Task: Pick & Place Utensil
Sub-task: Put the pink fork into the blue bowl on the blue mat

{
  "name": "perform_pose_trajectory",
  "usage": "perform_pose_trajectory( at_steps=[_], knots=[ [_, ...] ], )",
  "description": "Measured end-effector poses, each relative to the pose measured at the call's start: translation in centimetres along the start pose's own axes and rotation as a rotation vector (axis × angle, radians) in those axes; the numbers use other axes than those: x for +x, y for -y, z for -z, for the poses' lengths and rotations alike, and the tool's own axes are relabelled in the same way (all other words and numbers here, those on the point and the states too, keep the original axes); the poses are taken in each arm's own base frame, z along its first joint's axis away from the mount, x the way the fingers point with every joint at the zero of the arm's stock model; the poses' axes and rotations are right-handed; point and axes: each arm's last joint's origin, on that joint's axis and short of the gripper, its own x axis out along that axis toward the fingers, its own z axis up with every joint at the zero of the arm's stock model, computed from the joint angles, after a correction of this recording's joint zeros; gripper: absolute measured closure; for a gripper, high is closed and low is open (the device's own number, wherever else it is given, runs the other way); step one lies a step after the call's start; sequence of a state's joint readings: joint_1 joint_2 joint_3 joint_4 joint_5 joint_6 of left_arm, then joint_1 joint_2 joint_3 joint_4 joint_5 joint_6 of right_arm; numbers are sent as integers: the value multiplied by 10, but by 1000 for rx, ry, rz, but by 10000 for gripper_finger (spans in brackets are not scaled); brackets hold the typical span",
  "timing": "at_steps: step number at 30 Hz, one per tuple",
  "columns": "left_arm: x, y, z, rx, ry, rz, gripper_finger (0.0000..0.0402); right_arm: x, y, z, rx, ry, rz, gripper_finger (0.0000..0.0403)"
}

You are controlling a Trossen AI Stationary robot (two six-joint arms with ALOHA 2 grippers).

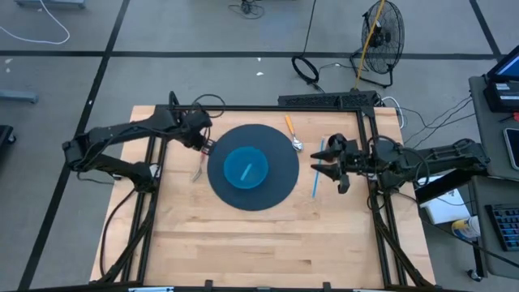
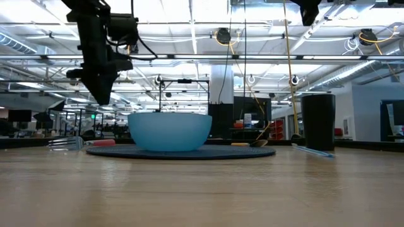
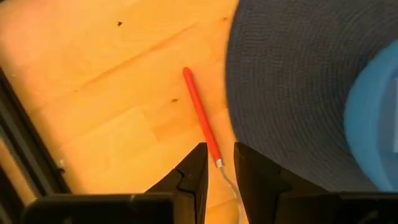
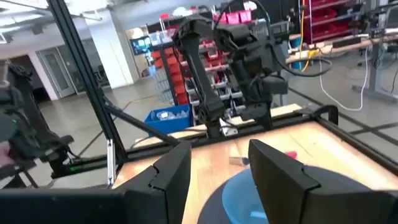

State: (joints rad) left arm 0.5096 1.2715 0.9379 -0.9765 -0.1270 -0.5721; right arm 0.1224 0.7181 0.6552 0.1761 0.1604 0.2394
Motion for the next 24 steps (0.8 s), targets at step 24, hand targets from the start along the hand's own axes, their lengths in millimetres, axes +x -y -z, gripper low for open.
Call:
perform_pose_trajectory(
  at_steps=[24],
  knots=[
    [74,-12,-32,-14,-204,-30,216,0,1,-2,65,15,-1,248]
  ],
)
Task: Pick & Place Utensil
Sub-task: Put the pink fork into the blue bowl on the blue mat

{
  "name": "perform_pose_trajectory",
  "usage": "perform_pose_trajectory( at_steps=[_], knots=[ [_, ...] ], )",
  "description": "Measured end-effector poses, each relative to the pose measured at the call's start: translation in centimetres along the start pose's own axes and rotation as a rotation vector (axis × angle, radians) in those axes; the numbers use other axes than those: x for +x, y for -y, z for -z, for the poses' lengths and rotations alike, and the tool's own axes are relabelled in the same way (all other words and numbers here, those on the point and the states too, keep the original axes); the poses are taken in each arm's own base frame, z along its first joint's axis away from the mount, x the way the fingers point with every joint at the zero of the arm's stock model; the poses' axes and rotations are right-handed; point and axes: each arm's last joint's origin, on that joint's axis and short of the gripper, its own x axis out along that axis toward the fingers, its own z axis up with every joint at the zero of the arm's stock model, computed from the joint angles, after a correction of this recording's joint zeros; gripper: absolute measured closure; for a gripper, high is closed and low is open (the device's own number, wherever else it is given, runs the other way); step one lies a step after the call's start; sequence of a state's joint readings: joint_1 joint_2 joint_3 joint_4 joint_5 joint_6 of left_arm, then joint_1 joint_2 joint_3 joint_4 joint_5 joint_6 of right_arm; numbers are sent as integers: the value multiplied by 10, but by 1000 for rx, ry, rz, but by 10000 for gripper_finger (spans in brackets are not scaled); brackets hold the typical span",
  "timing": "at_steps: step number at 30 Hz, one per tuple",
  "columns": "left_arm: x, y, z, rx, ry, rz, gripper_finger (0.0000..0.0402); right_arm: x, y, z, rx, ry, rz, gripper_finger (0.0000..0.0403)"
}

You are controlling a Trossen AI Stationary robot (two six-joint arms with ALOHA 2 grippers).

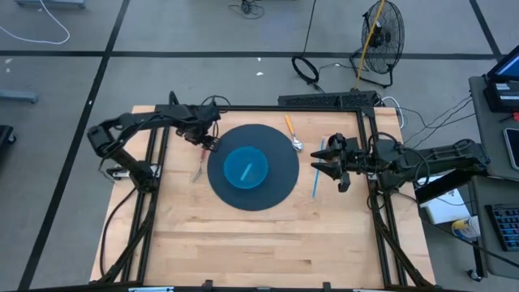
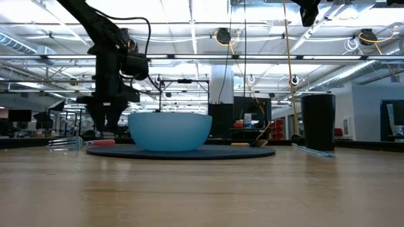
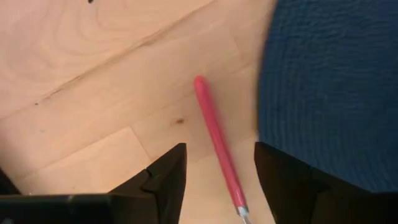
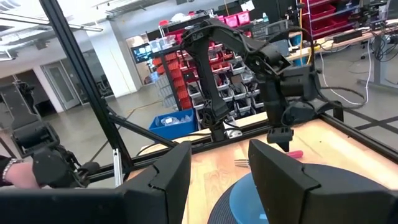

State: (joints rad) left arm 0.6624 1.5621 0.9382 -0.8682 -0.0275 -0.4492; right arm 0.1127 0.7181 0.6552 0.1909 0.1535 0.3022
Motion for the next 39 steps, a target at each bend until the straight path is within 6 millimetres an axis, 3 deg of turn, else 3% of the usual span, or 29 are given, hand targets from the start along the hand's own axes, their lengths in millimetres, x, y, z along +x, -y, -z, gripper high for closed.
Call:
perform_pose_trajectory(
  at_steps=[9,16,39],
  knots=[
    [15,4,-2,2,-46,-25,272,0,0,0,-3,-1,0,248],
    [15,8,-3,-1,-6,-39,293,0,0,0,-11,-1,0,248],
    [35,7,14,-24,-28,-37,279,0,0,0,-11,-1,1,248]
  ],
)
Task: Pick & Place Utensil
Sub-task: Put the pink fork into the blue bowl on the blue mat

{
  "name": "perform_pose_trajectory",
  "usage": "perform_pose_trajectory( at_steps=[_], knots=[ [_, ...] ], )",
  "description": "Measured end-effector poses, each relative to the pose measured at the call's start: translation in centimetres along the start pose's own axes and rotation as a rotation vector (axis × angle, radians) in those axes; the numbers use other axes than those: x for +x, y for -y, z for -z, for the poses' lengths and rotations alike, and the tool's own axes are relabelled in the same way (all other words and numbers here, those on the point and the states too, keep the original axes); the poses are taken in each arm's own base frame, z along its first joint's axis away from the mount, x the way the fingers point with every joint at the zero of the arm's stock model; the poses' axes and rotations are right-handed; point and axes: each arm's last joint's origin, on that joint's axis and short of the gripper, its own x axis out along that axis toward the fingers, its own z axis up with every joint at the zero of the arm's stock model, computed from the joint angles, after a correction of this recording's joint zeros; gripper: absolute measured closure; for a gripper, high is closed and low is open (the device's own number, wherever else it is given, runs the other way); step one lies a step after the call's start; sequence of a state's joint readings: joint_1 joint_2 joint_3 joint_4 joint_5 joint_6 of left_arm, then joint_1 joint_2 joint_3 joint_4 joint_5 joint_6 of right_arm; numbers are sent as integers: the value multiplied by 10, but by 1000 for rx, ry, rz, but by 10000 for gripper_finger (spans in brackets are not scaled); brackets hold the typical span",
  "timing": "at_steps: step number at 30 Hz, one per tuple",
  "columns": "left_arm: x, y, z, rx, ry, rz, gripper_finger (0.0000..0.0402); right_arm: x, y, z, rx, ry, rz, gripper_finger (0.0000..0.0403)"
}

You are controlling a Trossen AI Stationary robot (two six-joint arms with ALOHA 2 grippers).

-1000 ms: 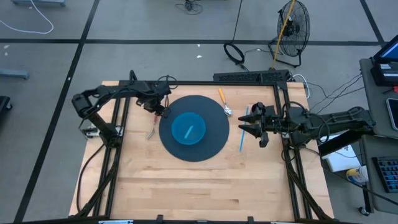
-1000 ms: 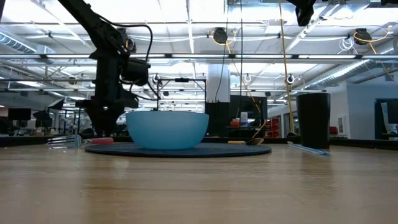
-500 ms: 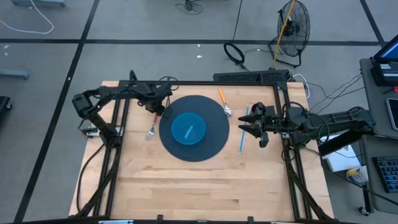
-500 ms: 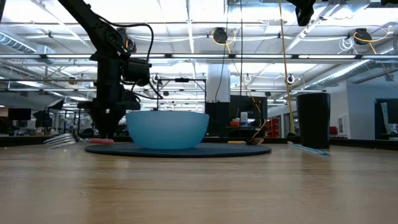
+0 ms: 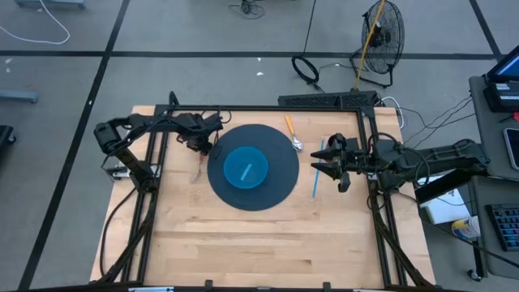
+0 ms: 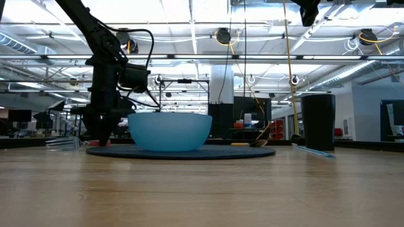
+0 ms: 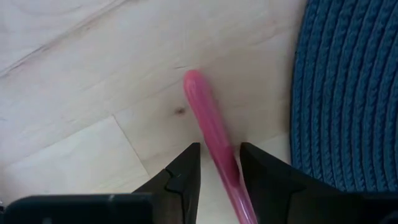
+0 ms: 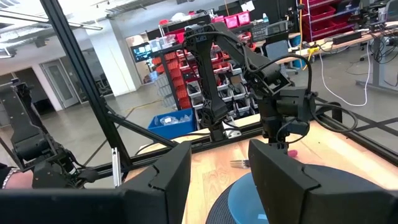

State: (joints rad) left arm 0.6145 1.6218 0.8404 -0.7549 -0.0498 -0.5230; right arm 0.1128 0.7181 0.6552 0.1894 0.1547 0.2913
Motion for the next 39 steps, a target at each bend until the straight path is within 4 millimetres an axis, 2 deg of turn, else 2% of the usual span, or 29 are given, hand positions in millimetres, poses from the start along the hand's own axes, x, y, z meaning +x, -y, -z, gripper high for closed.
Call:
perform_pose_trajectory(
  at_steps=[6,16,19,26,33,39],
  knots=[
    [0,4,2,5,12,-2,295,0,0,0,0,1,0,248],
    [0,6,0,-6,28,5,371,0,0,0,0,1,0,248],
    [0,6,0,-5,29,5,370,0,0,0,0,1,0,248],
    [0,5,0,-13,36,-9,331,0,0,0,0,1,1,248],
    [0,5,0,-13,39,-12,374,0,0,0,0,1,1,248],
    [0,5,0,-14,47,-24,371,0,0,0,0,1,1,248]
  ],
)
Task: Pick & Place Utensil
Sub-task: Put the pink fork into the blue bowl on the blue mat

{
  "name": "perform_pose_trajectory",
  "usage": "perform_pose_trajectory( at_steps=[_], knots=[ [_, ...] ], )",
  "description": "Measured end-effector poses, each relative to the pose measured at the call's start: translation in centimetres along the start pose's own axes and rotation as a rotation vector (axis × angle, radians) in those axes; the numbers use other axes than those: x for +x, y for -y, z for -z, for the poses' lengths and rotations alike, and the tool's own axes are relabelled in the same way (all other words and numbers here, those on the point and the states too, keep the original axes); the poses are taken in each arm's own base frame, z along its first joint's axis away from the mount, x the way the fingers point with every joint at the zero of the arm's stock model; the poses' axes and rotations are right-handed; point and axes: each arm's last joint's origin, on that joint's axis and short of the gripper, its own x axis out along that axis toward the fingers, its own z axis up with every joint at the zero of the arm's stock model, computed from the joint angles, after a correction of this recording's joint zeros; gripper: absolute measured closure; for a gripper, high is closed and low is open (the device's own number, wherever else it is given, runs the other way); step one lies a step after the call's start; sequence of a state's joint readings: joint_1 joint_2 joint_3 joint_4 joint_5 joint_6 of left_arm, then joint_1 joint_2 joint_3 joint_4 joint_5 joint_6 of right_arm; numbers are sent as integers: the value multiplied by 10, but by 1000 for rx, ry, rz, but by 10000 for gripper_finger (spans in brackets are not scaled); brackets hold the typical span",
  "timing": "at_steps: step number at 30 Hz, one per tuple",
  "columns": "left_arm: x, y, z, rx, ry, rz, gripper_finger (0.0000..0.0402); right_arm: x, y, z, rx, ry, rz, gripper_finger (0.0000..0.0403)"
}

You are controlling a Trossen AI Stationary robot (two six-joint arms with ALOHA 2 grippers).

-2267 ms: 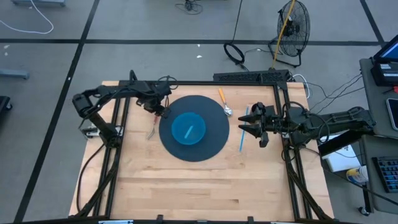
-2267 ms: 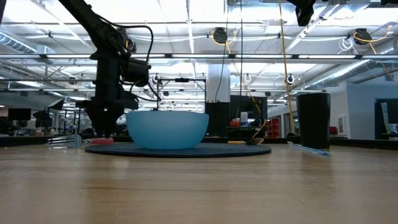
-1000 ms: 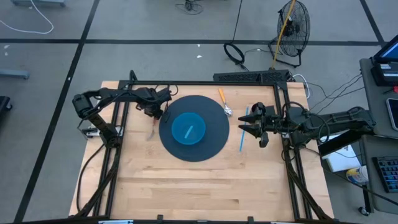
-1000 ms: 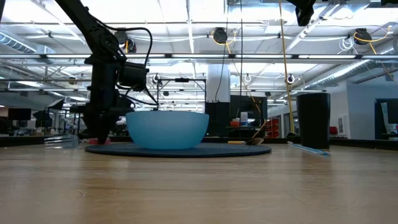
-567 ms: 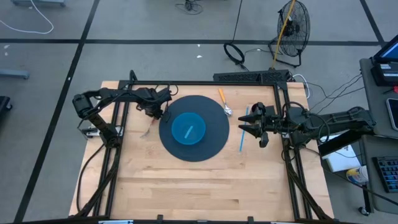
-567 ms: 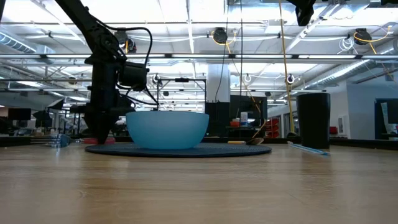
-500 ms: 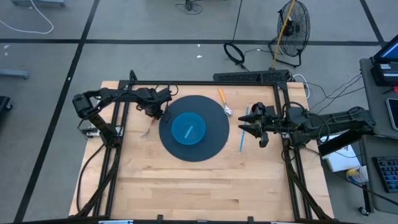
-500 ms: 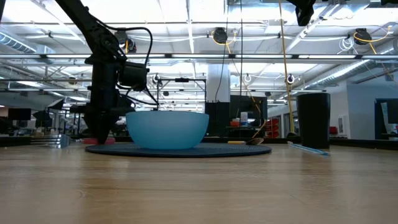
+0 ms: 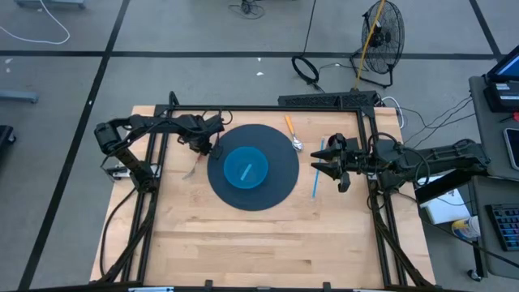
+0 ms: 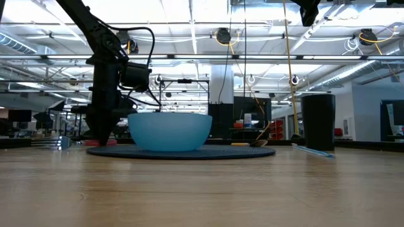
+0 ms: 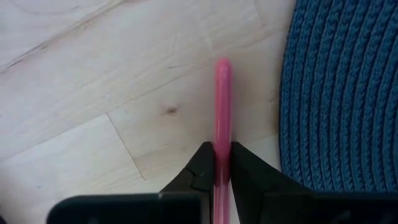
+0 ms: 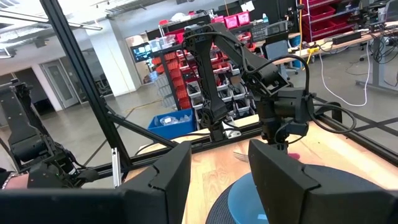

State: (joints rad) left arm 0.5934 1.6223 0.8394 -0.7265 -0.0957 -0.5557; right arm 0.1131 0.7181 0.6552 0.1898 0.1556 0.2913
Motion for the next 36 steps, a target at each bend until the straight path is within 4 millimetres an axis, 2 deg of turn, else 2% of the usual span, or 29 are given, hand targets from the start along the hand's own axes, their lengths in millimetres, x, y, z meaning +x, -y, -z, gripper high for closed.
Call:
perform_pose_trajectory(
  at_steps=[4,9,16,20,29,36],
  knots=[
    [0,0,0,-7,2,-6,351,0,0,0,0,0,0,248],
    [0,0,0,-7,5,-9,375,0,0,0,0,0,0,248],
    [-11,0,-1,-10,70,15,375,0,0,0,0,0,0,248],
    [-24,-2,-1,-44,139,47,375,0,0,0,0,0,0,248],
    [-72,-10,5,-126,345,182,375,0,0,0,3,-1,0,248],
    [-118,-10,9,-206,602,412,375,0,0,0,2,0,1,248]
  ],
)
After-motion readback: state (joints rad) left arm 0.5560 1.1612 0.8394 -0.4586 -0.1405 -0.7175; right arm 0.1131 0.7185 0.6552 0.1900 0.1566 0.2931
